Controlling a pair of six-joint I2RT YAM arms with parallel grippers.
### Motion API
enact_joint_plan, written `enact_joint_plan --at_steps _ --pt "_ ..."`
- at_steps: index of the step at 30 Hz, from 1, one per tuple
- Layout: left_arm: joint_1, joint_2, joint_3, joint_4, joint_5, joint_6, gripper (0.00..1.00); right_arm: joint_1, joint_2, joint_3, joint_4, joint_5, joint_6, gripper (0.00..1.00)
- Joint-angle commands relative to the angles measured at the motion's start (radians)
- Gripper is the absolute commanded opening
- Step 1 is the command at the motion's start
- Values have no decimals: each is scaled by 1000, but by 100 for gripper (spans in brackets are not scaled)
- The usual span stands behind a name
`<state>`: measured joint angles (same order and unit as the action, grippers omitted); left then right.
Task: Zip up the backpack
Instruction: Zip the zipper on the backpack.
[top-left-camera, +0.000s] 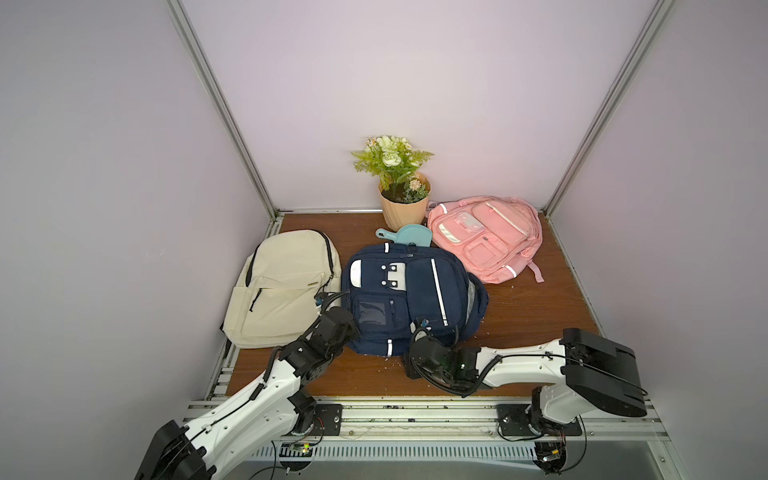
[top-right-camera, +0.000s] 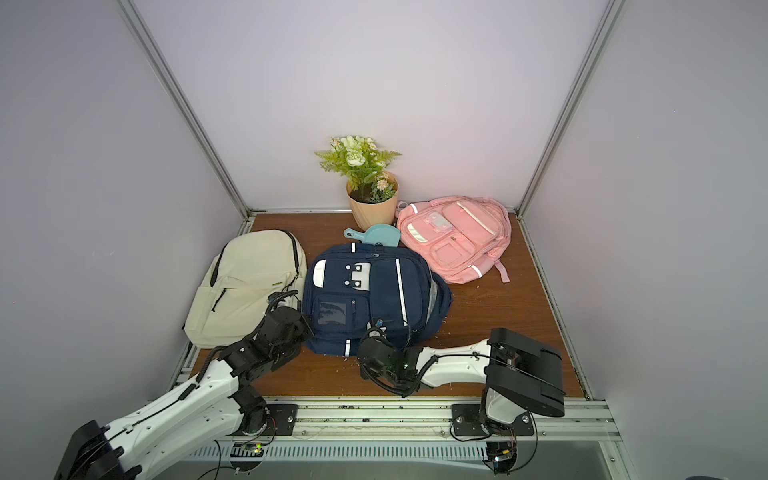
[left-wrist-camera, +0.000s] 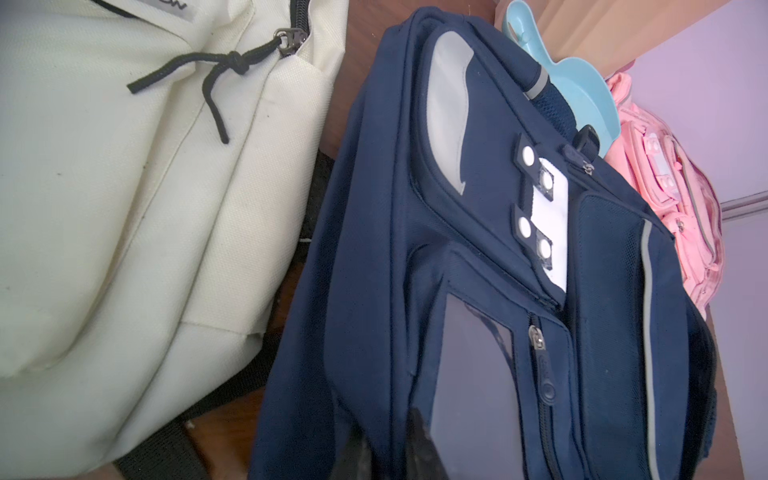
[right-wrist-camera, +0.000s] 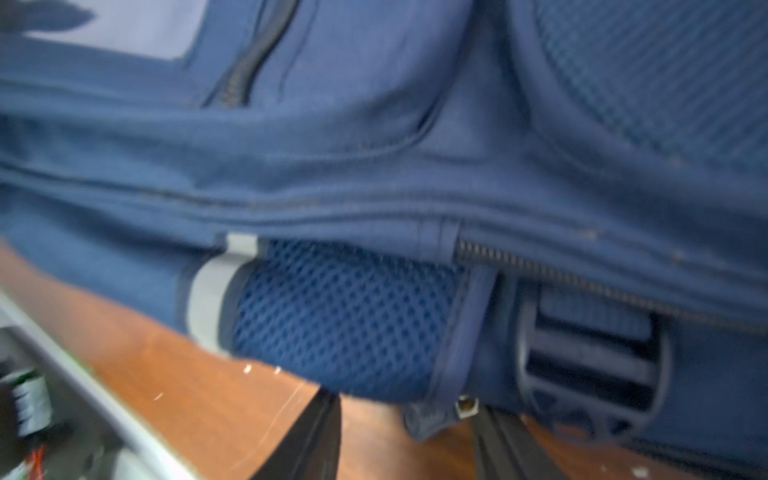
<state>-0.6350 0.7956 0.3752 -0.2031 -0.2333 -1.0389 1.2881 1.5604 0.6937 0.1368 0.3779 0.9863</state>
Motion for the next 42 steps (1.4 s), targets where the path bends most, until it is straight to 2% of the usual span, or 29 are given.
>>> enact_joint_plan --at_steps 1,5,11,14,18,22,27,30,33,36,40,42 --pt "-27 -20 46 28 27 -20 8 5 44 50 -167 99 53 47" --pt "-28 -40 47 7 12 -21 8 7 29 45 -247 180 102 40" --pt "-28 -38 47 -21 -22 -29 8 7 -27 3 -237 199 87 19" --pt "-28 -34 75 -69 -74 -38 8 8 -58 -11 -242 195 70 9" --pt "-26 -22 130 -114 -164 15 6 10 -122 -47 -257 191 60 1" --pt "9 44 206 -165 -171 80 0 10 -218 -94 -316 209 79 0" --pt "72 85 258 -200 -152 133 0 -1 -382 -174 -410 284 112 0" --pt "97 82 277 -206 -170 167 0 -53 -464 -226 -399 275 66 0" --pt "130 94 317 -227 -180 201 0 -137 -478 -221 -412 240 -17 0" --pt "188 110 365 -229 -162 240 0 -194 -461 -174 -487 272 -47 0" --pt "314 149 404 -224 -97 275 1 -208 -486 -138 -498 291 -70 0" --pt "369 178 420 -219 -32 275 8 -200 -488 -115 -469 244 -105 0"
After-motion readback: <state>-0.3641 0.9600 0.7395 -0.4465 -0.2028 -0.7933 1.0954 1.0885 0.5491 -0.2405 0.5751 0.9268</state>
